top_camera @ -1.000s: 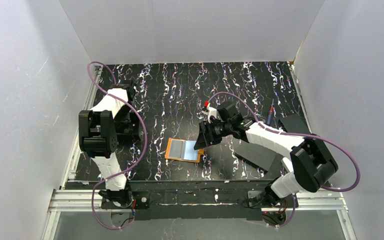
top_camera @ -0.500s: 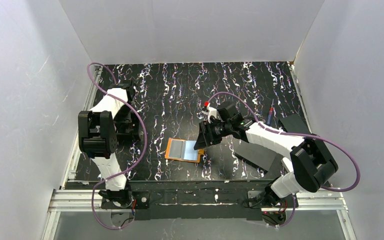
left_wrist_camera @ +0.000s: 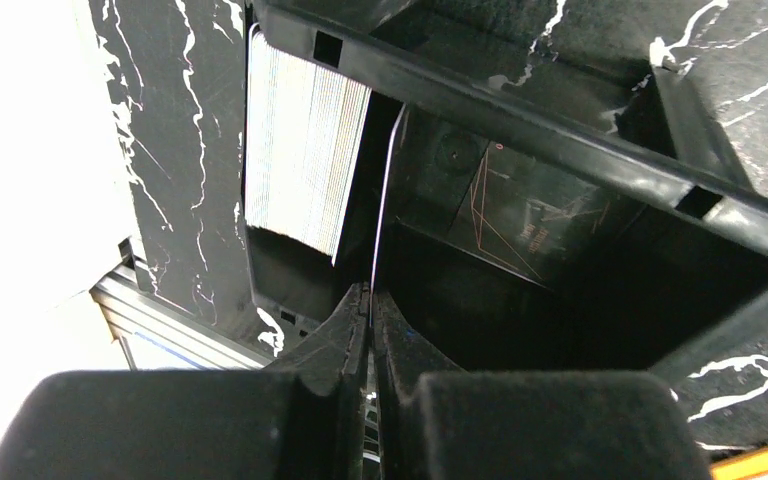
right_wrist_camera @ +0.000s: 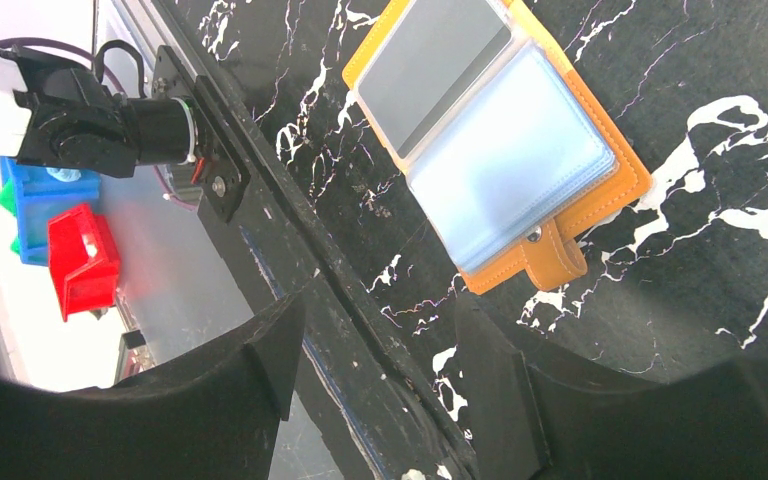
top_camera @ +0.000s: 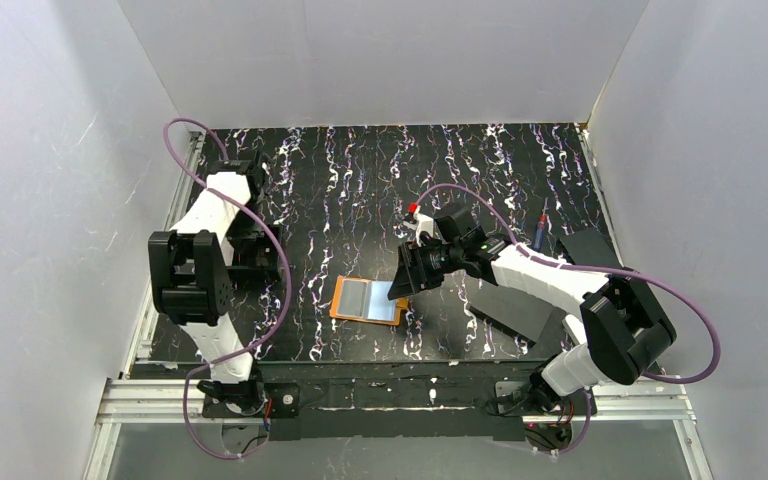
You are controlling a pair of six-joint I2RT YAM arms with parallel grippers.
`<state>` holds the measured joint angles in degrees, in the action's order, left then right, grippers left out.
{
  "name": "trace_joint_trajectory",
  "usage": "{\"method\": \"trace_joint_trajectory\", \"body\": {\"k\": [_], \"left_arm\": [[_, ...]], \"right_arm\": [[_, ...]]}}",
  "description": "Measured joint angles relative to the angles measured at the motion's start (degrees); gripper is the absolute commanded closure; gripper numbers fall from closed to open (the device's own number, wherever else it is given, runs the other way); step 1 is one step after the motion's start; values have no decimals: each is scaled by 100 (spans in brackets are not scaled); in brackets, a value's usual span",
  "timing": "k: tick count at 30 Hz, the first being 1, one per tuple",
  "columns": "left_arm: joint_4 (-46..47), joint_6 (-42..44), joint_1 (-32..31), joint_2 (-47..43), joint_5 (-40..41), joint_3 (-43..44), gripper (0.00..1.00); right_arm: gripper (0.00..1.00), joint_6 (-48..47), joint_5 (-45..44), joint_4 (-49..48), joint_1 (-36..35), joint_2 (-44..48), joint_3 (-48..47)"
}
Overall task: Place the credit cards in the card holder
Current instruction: Pick up the credit card from the storage box, then insert the credit card into the card holder.
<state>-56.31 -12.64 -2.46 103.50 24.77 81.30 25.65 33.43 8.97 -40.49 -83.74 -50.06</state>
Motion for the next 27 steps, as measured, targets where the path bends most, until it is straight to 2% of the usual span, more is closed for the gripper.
{"method": "trace_joint_trajectory", "body": {"k": [10, 13, 18, 20, 24, 27], "left_arm": [[-452, -4, 2, -457, -256, 518, 100], [-719, -31, 2, -1134, -520, 1021, 100], [-713, -184, 11, -1838, -1720, 1552, 100], [-393, -328, 11, -2240, -2433, 1410, 100], [966, -1003, 11, -3285, -4041, 278, 100], [2455, -1810, 2, -3871, -5180, -745, 100]], "right_arm": [[34, -7, -4, 11, 0, -2, -2], [34, -17, -35, 39, 0, -35, -9], [34, -9, -76, 127, 0, -127, -109], [34, 7, -90, 155, 0, -149, -199], [30, 245, -15, -9, 0, -151, -455], [27, 857, 136, -813, 0, -146, -472]]}}
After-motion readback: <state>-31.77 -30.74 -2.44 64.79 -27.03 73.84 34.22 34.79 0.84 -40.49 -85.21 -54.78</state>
